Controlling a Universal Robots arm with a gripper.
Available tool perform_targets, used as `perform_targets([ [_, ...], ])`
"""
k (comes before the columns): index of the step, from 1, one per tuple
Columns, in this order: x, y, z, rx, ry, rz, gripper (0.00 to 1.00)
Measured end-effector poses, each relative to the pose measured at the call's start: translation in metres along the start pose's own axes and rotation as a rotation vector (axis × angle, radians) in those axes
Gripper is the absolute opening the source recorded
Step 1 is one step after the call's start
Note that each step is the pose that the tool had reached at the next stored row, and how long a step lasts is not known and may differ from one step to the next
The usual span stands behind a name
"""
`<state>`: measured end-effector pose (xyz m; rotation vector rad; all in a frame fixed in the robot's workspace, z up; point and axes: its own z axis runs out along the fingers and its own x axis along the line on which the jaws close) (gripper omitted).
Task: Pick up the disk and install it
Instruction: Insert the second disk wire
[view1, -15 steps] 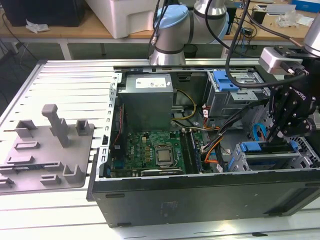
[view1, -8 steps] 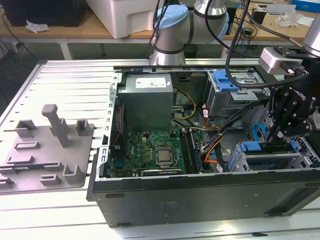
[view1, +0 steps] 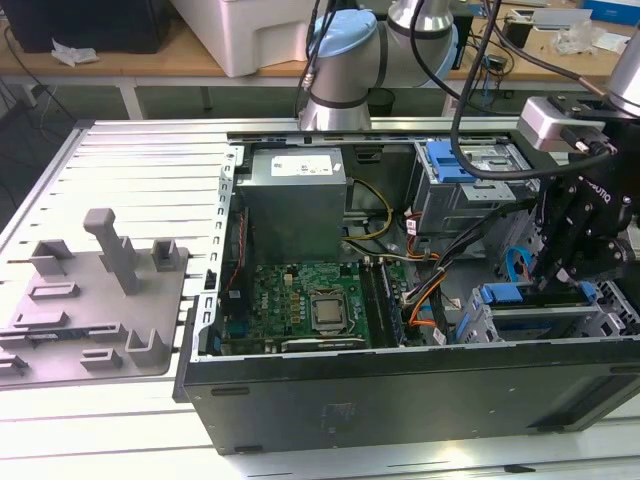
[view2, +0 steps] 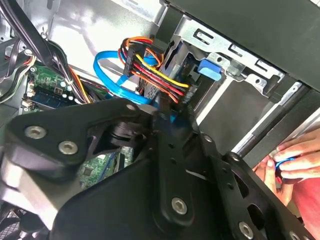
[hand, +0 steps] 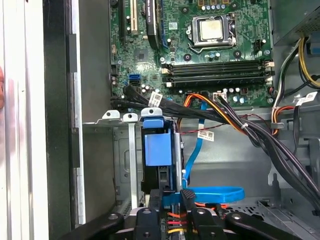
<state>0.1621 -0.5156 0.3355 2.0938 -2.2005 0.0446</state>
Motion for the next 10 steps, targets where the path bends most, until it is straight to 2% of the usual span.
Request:
perform_targets([
  [3,0.0002,0.0002,-0.0024,0.0000,0.0004,0.000,0.30],
  [5,-0.0007,0.0005,-0.0077,0.0001,0.0008,0.000,0.30],
  [6,-0.0016,0.0008,-0.0118,0.0001,0.0015,0.000,0.30],
  [8,-0.0032,0.0017,-0.0265,0.0001,0.0025,0.000,0.30],
  [10,-0.0034,0.0021,-0.0339,0.0002,0.0028,0.000,0.30],
])
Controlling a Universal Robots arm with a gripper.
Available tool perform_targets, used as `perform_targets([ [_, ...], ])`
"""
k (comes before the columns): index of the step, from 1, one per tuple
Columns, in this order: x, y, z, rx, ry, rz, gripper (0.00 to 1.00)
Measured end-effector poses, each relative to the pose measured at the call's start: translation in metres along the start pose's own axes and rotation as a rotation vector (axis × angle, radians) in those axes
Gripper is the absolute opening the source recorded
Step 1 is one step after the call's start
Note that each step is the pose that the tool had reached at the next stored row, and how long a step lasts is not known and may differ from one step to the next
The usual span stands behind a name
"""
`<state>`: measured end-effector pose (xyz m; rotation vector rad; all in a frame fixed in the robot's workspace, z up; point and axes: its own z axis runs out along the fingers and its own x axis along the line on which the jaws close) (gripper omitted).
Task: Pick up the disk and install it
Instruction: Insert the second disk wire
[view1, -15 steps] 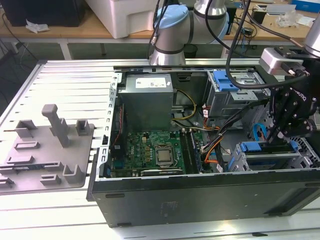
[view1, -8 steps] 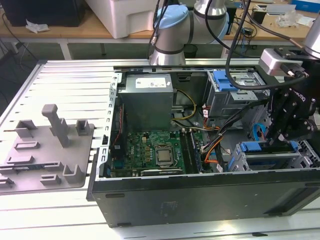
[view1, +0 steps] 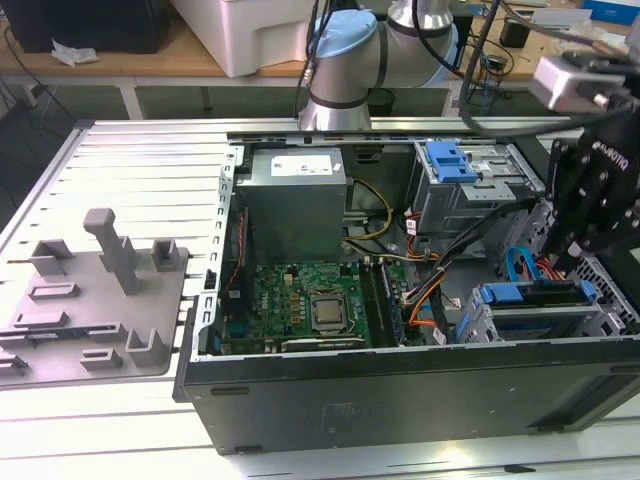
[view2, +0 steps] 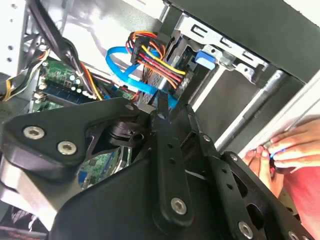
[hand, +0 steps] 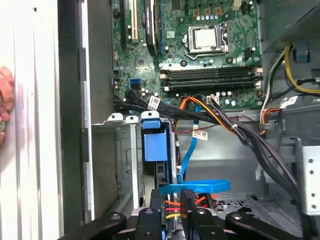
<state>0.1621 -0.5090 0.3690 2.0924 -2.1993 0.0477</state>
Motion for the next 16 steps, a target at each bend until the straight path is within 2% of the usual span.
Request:
perform_targets([
  [6,0.0013,0.0027,-0.0158,0.0000,0.0002,0.000,0.30],
  [8,0.0017,0.0045,-0.0183,0.0000,0.0003,0.000,0.30],
  [16,0.0032,0.0213,-0.0250,0.0059,0.0030,-0.002,0.30],
])
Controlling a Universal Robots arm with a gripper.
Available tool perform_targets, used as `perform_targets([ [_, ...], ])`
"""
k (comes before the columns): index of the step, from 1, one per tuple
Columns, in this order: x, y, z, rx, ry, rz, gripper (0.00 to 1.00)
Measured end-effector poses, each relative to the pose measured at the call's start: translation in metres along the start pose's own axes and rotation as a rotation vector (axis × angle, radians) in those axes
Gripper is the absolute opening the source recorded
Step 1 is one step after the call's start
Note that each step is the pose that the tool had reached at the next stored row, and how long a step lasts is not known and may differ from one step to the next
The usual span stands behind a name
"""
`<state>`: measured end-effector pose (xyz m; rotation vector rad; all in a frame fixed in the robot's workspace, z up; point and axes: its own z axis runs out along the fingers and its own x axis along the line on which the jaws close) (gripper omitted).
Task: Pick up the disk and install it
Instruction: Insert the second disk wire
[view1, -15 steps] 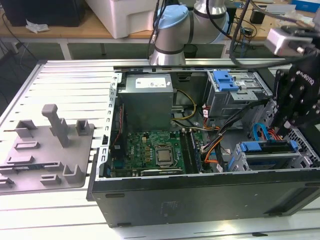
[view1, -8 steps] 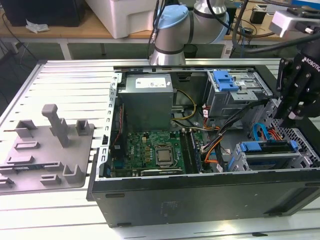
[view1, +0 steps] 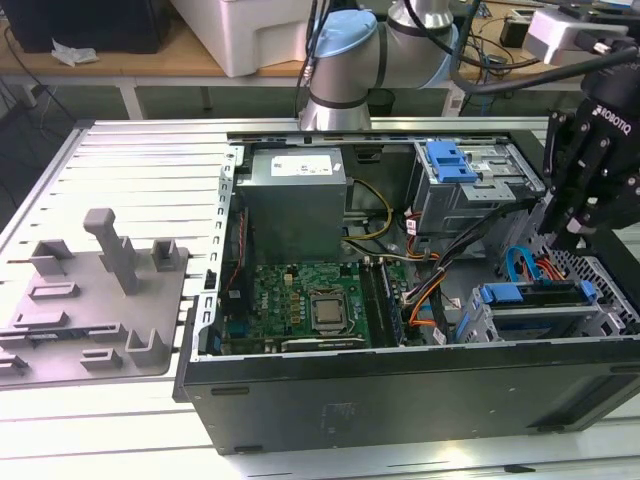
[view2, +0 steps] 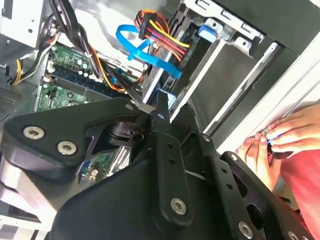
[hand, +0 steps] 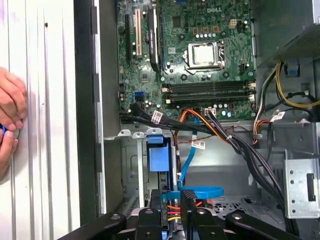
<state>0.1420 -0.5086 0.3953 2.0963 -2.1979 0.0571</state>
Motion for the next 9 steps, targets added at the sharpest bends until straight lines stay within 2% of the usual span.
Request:
perform_targets([
  [6,0.0007,0.0141,0.0000,0.0080,0.0047,0.001,0.28],
  [8,0.0010,0.0194,0.0002,0.0107,0.0082,0.001,0.15],
  [9,0.0011,0.0217,0.0004,0.0119,0.0096,0.001,0.15],
])
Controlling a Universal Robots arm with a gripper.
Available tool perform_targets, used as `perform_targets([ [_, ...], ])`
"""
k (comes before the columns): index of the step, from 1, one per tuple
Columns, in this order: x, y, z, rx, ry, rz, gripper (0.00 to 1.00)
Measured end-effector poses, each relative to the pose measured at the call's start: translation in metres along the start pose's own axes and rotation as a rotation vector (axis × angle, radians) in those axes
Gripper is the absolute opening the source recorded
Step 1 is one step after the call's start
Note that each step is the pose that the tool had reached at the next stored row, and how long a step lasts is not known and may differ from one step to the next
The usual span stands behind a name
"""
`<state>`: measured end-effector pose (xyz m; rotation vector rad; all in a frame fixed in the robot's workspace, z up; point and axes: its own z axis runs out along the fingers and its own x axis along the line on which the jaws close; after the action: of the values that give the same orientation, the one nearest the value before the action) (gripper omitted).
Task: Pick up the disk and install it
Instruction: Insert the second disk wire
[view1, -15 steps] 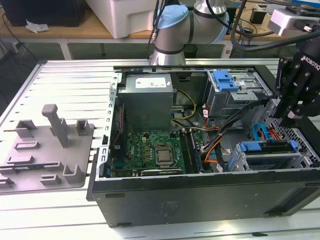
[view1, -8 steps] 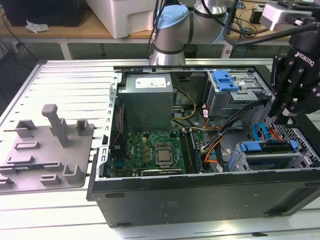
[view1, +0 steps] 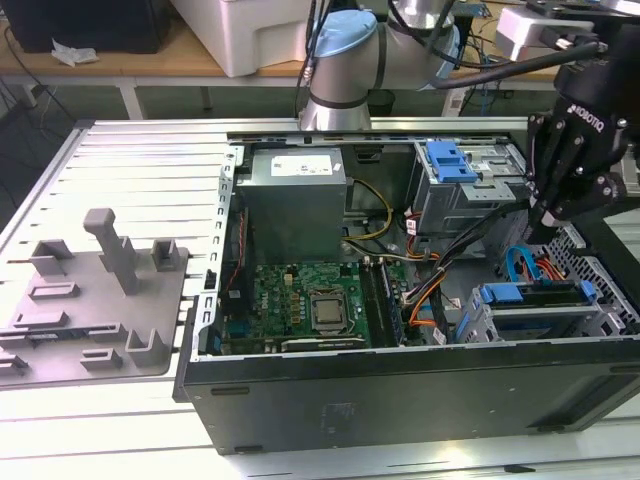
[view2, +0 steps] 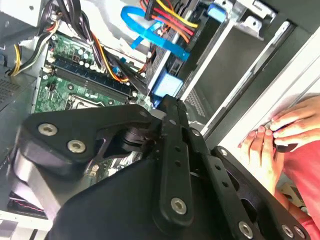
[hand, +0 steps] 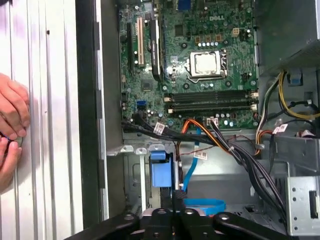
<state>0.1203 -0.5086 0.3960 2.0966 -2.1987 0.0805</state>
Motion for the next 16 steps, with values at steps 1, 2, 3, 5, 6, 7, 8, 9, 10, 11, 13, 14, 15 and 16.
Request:
perform_targets([
  [1,0.0001,0.0028,0.0001,0.0016,0.0016,0.000,0.11],
  [2,0.0003,0.0056,0.0002,0.0035,0.0029,0.000,0.11],
  [3,0.0004,0.0101,0.0004,0.0070,0.0047,0.001,0.11],
  [5,0.0005,0.0162,0.0006,0.0126,0.0068,0.002,0.11],
  [6,0.0004,0.0174,0.0007,0.0138,0.0088,0.002,0.11],
  [7,0.0004,0.0174,0.0007,0.0138,0.0090,0.002,0.11],
  [8,0.0004,0.0174,0.0006,0.0138,0.0094,0.002,0.11],
  [9,0.0003,0.0174,0.0006,0.0139,0.0098,0.002,0.11],
  [10,0.0004,0.0174,0.0006,0.0139,0.0102,0.002,0.11],
  [11,0.0004,0.0175,0.0006,0.0139,0.0109,0.002,0.11],
  [13,0.0003,0.0174,0.0006,0.0140,0.0123,0.002,0.11],
  [14,0.0004,0.0174,0.0007,0.0140,0.0125,0.002,0.11],
  [15,0.0003,0.0175,0.0006,0.0140,0.0131,0.002,0.11],
  [16,0.0004,0.0174,0.0007,0.0141,0.0134,0.002,0.11],
])
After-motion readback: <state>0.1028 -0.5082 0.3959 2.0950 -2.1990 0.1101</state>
